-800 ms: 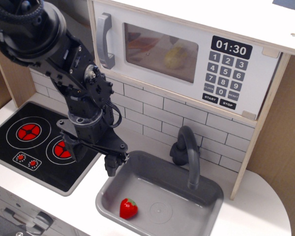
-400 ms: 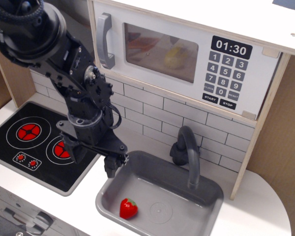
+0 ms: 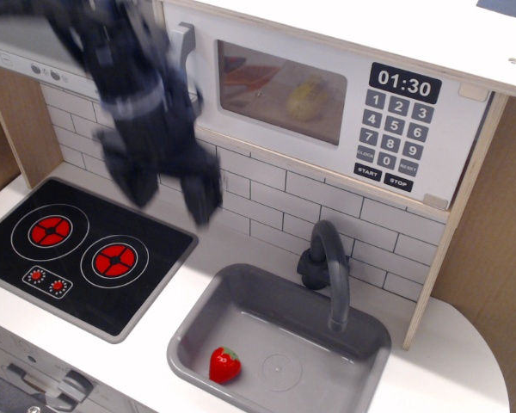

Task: Open microwave

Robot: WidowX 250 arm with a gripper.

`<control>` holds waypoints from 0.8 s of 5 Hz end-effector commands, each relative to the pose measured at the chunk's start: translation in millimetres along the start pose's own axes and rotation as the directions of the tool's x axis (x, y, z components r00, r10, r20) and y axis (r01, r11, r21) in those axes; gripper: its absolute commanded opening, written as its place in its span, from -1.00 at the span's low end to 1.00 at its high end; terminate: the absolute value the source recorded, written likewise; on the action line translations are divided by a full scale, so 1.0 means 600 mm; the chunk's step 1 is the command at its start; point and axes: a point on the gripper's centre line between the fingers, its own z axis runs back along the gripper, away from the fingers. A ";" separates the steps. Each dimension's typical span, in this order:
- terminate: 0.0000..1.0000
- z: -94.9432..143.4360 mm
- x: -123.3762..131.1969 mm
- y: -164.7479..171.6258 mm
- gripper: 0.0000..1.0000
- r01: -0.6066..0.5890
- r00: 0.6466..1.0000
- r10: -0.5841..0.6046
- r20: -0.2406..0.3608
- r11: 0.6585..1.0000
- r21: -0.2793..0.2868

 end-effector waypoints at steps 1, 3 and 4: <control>-1.00 0.059 0.080 0.030 1.00 -0.005 0.988 -0.007 0.154 0.997 0.075; -1.00 0.045 0.123 0.081 1.00 -0.106 0.967 0.070 0.244 0.985 0.137; -1.00 0.044 0.140 0.093 1.00 -0.130 0.962 0.092 0.258 0.982 0.135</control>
